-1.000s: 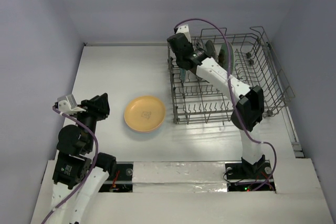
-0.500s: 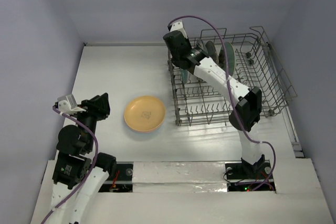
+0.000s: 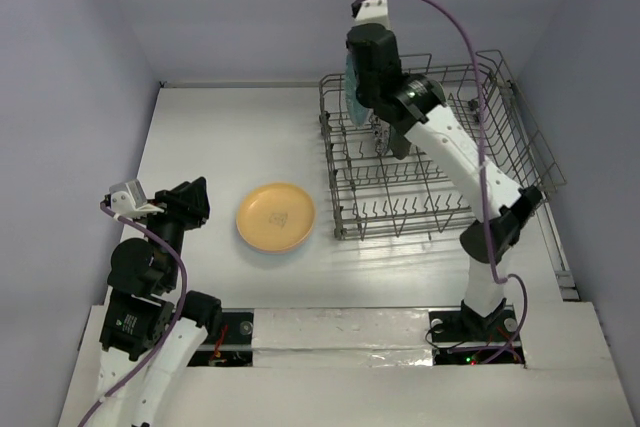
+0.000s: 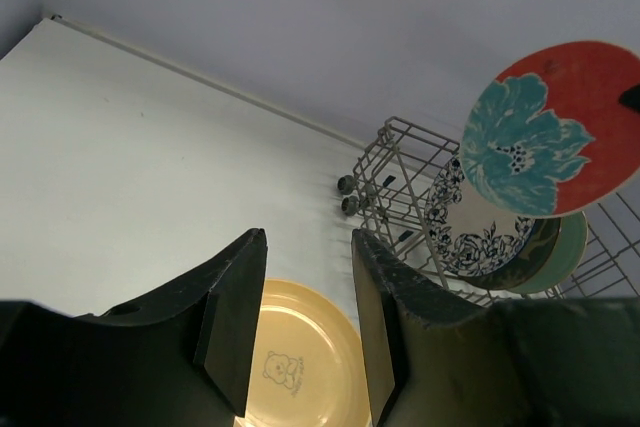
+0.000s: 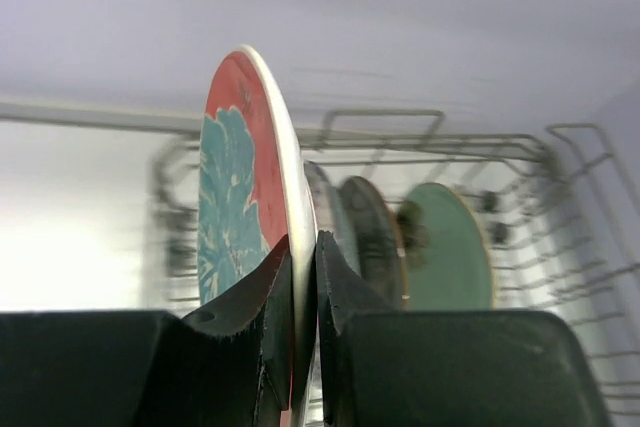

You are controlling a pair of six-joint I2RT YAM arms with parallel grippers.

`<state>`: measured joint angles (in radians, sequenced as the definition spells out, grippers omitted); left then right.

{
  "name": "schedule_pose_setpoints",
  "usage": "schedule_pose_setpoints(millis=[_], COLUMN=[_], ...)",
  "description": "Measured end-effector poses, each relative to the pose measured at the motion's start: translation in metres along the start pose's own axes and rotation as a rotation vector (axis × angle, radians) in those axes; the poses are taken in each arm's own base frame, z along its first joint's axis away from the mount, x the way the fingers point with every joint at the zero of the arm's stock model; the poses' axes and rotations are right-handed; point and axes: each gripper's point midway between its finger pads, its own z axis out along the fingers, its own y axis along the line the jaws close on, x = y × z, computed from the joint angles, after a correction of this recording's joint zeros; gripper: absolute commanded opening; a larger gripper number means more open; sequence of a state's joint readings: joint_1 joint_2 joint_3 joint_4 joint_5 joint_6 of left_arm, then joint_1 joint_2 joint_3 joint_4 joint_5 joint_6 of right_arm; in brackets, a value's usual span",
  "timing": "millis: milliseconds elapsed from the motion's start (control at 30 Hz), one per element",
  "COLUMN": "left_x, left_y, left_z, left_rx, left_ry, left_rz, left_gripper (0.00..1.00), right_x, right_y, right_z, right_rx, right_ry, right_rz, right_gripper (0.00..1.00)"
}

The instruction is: Unload the plates from the dish rack

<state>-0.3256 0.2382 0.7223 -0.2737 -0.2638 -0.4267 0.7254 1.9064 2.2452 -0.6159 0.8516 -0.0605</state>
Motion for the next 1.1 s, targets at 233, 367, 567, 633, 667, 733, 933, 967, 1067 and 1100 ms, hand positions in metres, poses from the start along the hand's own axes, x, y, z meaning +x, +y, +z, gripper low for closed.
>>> schedule_pose_setpoints(millis=[233,367,567,633,667,733,933,967,1067,1100], left_x=[0.001,0.002,0.004,0.004,0.005,0.005,0.005,0.005,0.005,0.005], left_y=[0.0,0.001,0.001,0.001,0.001,0.001,0.003,0.003,0.003,0.002], left_z=[0.001,0.002,0.003,0.004,0.004,0.005,0.005,0.005,0.005,0.005], left_rx=[-0.002,-0.005,-0.01,-0.011,-0.012,-0.013,-0.02,-0.02,-0.019,-0.019], left_ry=[0.002,0.007,0.014,0.018,0.019,0.022,0.02,0.02,0.02,0.02], left_rz=[0.001,0.002,0.005,0.006,0.006,0.007,0.008,0.008,0.008,0.008], left_gripper=[0.38,0.38,0.42,0.44,0.45,0.47,0.48,0.48,0.48,0.48], right_x=[-0.047,-0.051,0.004,0.038,0.057,0.099,0.183,0.191,0.2,0.2], right_y=[0.017,0.066,0.18,0.217,0.234,0.265,0.32,0.324,0.333,0.335], right_z=[-0.037,-0.031,0.005,0.017,0.022,0.033,0.045,0.046,0.046,0.046], right_rx=[-0.255,-0.418,-0.617,-0.662,-0.678,-0.704,-0.738,-0.742,-0.755,-0.757], right_ry=[-0.088,-0.087,0.041,0.113,0.154,0.244,0.422,0.441,0.468,0.47], right_rz=[0.299,0.433,0.529,0.537,0.54,0.54,0.564,0.572,0.608,0.618], right_gripper=[0.0,0.0,0.0,0.0,0.0,0.0,0.0,0.0,0.0,0.0])
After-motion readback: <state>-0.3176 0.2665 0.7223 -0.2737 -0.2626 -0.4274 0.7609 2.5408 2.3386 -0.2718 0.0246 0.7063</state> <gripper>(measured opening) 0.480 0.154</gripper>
